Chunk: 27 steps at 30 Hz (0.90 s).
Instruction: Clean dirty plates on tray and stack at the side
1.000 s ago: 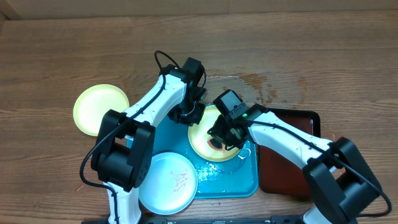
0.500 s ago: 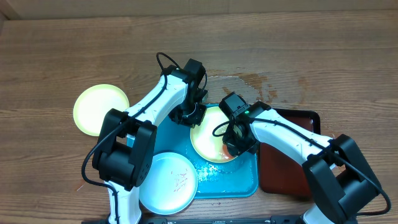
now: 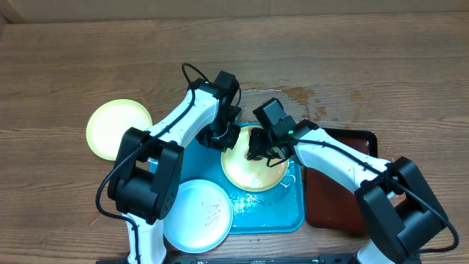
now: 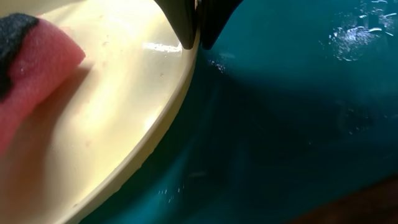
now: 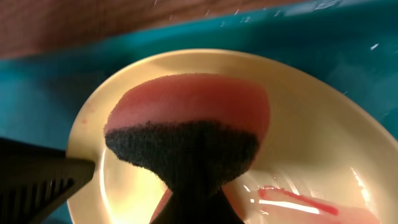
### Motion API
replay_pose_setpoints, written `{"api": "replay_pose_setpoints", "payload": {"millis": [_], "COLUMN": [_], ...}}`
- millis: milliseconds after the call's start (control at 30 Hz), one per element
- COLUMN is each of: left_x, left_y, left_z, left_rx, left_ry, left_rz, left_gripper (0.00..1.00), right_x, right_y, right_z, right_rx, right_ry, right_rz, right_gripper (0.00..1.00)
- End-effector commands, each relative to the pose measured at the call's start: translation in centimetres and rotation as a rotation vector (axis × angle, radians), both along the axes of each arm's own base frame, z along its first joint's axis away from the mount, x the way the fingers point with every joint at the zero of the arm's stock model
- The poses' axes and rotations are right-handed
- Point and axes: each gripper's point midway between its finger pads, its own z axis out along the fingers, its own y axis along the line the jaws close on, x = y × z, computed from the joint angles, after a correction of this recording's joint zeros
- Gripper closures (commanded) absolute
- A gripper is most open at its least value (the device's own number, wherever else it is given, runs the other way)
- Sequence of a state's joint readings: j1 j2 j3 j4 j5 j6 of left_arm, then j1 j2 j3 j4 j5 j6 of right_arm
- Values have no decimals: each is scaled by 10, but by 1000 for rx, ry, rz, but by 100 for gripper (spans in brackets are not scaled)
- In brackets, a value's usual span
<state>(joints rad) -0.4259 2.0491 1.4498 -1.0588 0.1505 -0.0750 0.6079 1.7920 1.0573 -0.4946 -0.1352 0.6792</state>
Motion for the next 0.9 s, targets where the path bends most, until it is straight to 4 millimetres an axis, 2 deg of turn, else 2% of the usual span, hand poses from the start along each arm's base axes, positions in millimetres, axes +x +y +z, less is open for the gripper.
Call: {"api": "replay_pose_setpoints", "payload": {"millis": [0,100,233,333,433,667,867], "left_x": [-7,-7,-7,-7,-6,-6,-6], "left_y": [-1,-1,-1,-1,-1,-1,-2], "left_z": [-4,-4,-5,-4,-4,-4,-5], "left_rx": [1,0,1,1,-1,0,0], "left_ry": [21,22,22,21,18,20,20], "left_rz": [-14,-14,-14,-14,-13,-6,-6], "left_gripper": [96,96,96,96,96,96,96], "right_x": [-11,-23,-36,-41,-38,-4,-5], "right_y": [-2,-23,-68,-86,-83,-62,-59], "right_z": [-3,-12,-20,-21,-21,-15,-18], "right_rx": [1,-90,-261,-331,-318,-208,-208], "right_ry": [50,107,175,199,187,72,65], "right_rz": [51,25,-51,-70,-71,-154,-84], "right_gripper": [96,96,96,96,96,96,96]}}
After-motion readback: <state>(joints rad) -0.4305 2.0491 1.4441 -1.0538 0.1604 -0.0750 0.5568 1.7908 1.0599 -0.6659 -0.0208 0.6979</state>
